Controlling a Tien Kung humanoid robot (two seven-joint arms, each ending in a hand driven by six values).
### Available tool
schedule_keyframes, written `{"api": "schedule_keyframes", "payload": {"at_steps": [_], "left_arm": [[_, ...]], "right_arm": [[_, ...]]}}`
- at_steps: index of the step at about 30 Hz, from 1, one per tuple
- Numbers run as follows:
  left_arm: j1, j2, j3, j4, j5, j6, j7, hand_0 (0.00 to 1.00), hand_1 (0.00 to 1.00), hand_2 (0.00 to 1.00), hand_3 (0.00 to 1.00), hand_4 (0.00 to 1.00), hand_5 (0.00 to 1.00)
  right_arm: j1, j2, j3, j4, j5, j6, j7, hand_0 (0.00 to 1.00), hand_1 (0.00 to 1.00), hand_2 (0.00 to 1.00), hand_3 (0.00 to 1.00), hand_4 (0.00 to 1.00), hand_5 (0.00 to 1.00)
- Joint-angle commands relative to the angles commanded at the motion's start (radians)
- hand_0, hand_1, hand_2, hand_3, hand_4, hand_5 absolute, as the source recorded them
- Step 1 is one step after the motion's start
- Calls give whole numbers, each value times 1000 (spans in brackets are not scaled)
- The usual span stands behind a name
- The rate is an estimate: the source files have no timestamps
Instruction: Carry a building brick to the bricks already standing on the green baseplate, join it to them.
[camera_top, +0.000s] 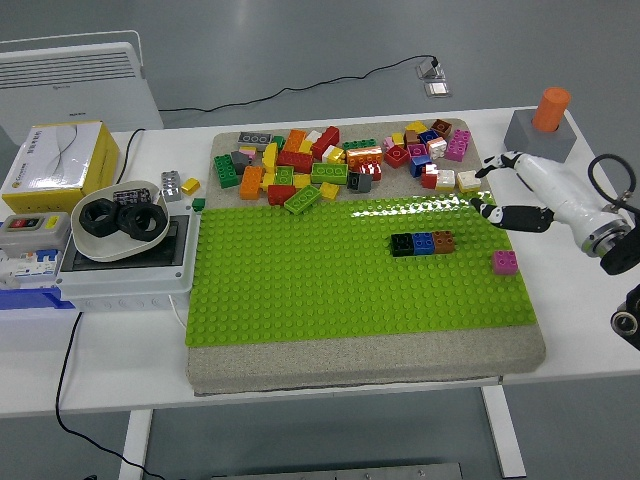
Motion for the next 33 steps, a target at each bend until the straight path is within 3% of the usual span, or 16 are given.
{"api": "schedule_keyframes", "payload": {"at_steps": [4, 5, 8, 16, 25, 33], "left_arm": [[0, -1, 3, 0, -2, 0, 2, 735, 730, 673, 806, 831, 998], [1, -1, 5, 0, -4, 0, 2, 735, 730, 673, 806, 830, 998], [2, -2, 8, 0, -7, 0, 4, 735, 730, 673, 806, 830, 998], [4, -4, 5, 0, -3, 0, 6, 735, 730, 674, 807, 830, 998], [3, -3, 8, 0, -7, 0, 4, 735, 730, 674, 806, 828, 998], [3, -3, 10, 0, -9, 1, 3, 735, 730, 674, 806, 827, 998]], "right_arm": [[-11, -20, 90, -1, -59, -40, -11, 832, 834, 798, 562, 669, 22], [-15, -24, 115, -3, -86, -48, -18, 813, 822, 778, 498, 574, 2], [-25, -29, 163, -9, -149, -57, -31, 813, 822, 778, 498, 574, 2], [-38, -25, 199, -24, -294, -52, -48, 814, 821, 775, 500, 531, 2], [-44, -19, 200, -36, -310, -41, -53, 812, 821, 778, 502, 517, 2], [-54, -9, 193, -57, -245, -53, -45, 811, 821, 777, 504, 524, 2]]}}
